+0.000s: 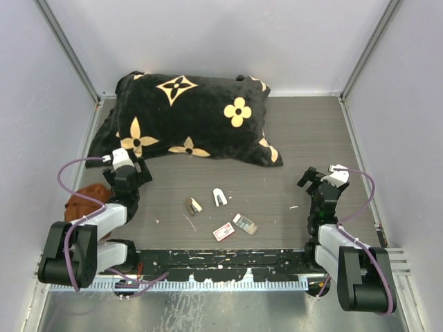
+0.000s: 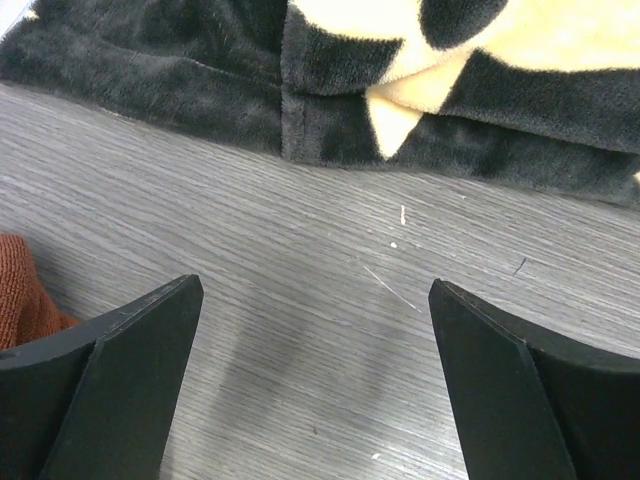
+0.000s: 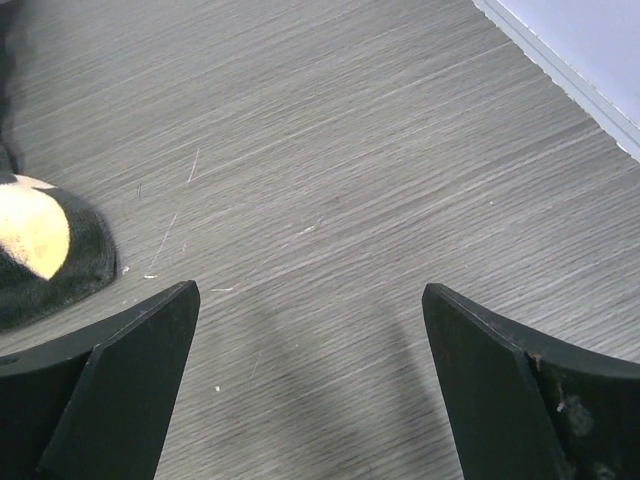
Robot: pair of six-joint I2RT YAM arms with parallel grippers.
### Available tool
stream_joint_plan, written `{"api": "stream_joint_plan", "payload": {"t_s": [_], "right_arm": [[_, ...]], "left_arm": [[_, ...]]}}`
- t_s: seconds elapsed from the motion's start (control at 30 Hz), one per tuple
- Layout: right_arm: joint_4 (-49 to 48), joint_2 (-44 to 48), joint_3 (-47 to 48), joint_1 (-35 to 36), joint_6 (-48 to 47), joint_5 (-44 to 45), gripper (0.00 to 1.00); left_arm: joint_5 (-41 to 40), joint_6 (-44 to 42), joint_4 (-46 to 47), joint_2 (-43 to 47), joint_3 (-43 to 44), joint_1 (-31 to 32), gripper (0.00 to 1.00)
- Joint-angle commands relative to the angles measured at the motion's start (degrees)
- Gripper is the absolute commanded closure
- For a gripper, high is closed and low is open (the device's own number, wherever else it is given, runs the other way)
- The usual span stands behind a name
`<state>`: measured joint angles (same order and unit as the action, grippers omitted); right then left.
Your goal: Load the staples into the stapler
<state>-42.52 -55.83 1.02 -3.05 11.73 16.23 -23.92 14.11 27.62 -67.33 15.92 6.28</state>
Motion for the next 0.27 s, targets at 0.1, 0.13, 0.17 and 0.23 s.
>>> {"api": "stream_joint_plan", "payload": {"t_s": [0.1, 0.13, 0.17, 0.23], "right_arm": [[-4.94, -0.93, 2.31, 1.1, -1.39, 0.78, 0.01], [-4.94, -1.07, 2.37, 1.11, -1.34, 0.86, 0.01], [-4.94, -1.14, 2.41, 1.16, -1.44, 0.89, 0.01], [-4.85, -1.26, 2.5, 1.2, -1.44, 0.91, 0.01]], "left_arm": [[-2.97, -0.37, 4.53, -0.65, 2.15, 0.22, 0.02], [-2.97, -0.31, 4.6, -0.53, 2.06, 0.22, 0.02], [-3.02, -0.31, 4.64, -0.52, 2.06, 0.22, 0.02], [-3.09, -0.13, 4.9, -0.72, 2.05, 0.22, 0.01]]}}
